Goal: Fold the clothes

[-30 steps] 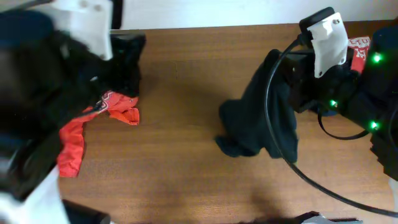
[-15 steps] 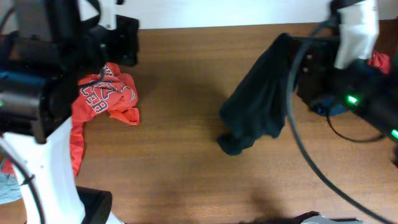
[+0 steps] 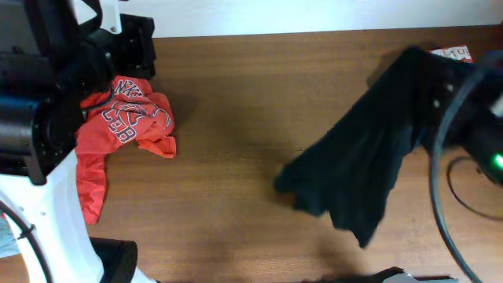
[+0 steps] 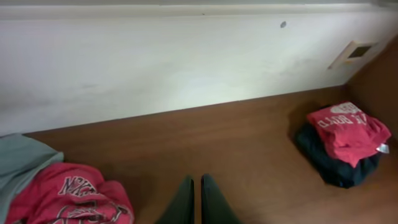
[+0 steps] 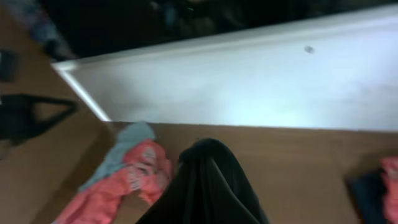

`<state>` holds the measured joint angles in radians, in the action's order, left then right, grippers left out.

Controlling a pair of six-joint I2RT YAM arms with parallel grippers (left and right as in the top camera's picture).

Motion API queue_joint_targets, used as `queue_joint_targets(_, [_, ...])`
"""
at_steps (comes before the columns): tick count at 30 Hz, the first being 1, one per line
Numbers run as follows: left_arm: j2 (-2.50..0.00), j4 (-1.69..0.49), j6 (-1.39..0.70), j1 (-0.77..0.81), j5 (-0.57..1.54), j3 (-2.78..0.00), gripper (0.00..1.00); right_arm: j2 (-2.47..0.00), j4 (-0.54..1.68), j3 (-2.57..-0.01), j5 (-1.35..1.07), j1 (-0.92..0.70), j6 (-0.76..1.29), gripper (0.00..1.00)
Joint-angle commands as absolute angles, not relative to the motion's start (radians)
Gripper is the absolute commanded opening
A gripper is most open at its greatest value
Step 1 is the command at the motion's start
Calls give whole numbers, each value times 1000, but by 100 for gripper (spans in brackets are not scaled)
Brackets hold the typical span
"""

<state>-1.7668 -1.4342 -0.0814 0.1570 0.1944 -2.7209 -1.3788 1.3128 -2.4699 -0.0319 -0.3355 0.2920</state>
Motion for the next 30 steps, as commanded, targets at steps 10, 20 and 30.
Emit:
queue_joint_targets(10, [-1755,-1413,-66,93,183,-2731,7,-1816,1277,-2441,14,-288,196,4])
queue_joint_targets(20, [-1755,-1411,-65,28,183,-2731,7,-2199,1161,-2441,-298,-354,135,4])
queue_joint_targets(30, [-1781,-1414,-62,23,168,-2731,7,-2375,1076,-2441,-325,-535,134,4])
